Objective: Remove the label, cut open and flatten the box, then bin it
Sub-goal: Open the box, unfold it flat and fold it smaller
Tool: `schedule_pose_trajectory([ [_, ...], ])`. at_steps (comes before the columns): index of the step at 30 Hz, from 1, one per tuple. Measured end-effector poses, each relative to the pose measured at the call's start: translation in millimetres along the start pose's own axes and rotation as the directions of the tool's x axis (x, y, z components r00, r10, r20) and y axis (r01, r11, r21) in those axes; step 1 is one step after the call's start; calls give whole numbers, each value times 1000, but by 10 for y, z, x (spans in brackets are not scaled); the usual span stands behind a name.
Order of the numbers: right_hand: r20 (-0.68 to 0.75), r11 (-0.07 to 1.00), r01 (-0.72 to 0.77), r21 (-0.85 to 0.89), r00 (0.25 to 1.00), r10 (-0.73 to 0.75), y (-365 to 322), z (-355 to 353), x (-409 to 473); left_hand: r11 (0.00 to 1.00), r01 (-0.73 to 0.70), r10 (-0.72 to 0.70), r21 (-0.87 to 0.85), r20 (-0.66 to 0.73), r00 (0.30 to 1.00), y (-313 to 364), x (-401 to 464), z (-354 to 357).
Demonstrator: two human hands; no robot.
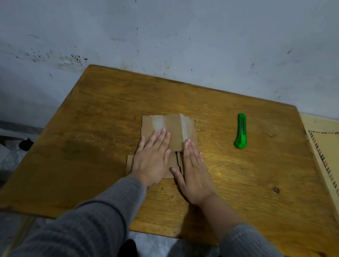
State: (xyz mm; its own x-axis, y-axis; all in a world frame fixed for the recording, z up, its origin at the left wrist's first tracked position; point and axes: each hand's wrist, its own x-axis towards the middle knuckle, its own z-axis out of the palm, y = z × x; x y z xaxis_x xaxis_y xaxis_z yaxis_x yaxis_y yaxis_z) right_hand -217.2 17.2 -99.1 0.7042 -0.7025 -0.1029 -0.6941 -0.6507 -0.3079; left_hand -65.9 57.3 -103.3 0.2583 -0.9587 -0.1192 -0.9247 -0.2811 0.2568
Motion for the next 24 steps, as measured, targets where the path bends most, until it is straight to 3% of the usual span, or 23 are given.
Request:
schedule_pose_trajectory([
  [7, 17, 999, -11, -46, 1000, 12, 4, 22, 21, 999, 7, -8, 36, 5, 1000, 12, 3, 7],
  [13, 35, 995, -39, -95, 998, 43, -45, 46, 44, 989, -44, 51, -143, 51, 997, -122, -27, -152],
  [18, 69, 991, -51, -122, 996, 60, -66, 2, 50, 993, -4, 0, -118, -40, 999, -430, -205, -222],
  [22, 70, 991, -53, -124, 996, 62, -78, -23, 53, 991, 67, -90, -112, -218, 972, -736, -535, -35],
  [24, 71, 990, -57, -132, 995, 67, -68, -11, 49, 996, 66, -79, -65, -215, 973, -785, -648, 26],
])
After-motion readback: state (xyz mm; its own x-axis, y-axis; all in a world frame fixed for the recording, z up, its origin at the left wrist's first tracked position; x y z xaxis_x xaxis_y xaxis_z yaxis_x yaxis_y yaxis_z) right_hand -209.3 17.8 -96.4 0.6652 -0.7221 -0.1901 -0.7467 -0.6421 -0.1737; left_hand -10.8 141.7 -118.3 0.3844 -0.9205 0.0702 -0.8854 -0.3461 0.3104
